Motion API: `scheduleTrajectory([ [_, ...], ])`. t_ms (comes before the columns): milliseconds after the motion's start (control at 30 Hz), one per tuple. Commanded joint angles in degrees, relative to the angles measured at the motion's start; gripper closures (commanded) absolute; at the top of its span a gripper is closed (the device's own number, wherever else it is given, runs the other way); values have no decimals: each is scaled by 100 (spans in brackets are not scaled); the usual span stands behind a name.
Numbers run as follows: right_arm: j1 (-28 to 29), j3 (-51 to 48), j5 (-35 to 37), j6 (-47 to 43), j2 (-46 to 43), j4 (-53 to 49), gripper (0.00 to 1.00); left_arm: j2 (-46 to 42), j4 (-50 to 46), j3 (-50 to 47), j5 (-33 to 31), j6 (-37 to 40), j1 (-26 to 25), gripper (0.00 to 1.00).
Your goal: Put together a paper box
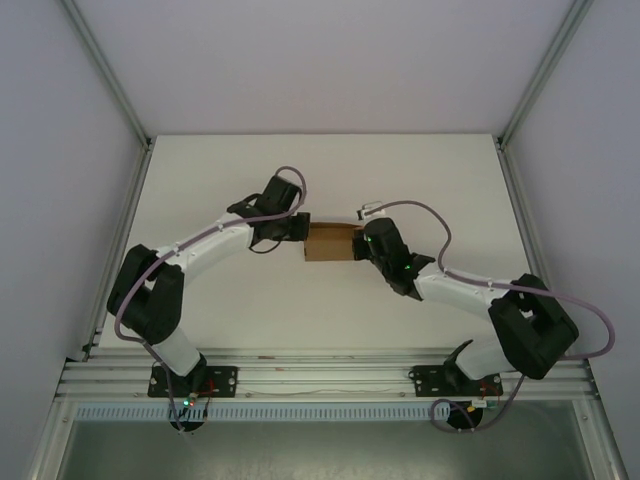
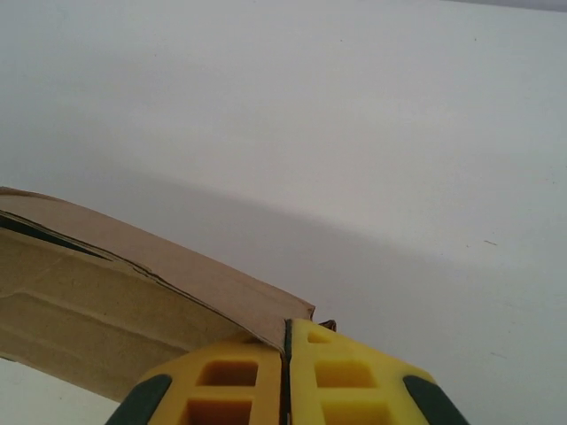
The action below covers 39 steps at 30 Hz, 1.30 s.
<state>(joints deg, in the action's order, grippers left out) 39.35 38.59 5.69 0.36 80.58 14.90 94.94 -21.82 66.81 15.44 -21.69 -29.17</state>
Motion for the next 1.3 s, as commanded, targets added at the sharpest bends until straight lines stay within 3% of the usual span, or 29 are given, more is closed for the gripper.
scheduleTrajectory([
  [0, 87, -218, -161, -72, 313, -900, 88, 458, -1105, -545, -60, 195, -158, 100],
  [333, 14, 472, -425, 254, 7, -1407, 70, 517, -1008, -426, -105, 231, -256, 100],
  [600, -262, 959, -547, 696, -478, -1630, 31, 438, -904, -390, -157, 240, -274, 100],
  [833, -653, 1345, -619, 1221, -307, -1470, 28, 402, -837, -370, -182, 286, -293, 100],
  [1000, -816, 1562, -681, 1350, 214, -1834, 34, 404, -846, -283, -122, 329, -295, 100],
  [1200, -839, 1102, -580, 1512, 353, -1832, 39, 325, -867, -175, -94, 411, -294, 100],
  [1267, -839, 912, -563, 1629, 375, -1821, 40, 293, -868, -133, 22, 476, -298, 94],
])
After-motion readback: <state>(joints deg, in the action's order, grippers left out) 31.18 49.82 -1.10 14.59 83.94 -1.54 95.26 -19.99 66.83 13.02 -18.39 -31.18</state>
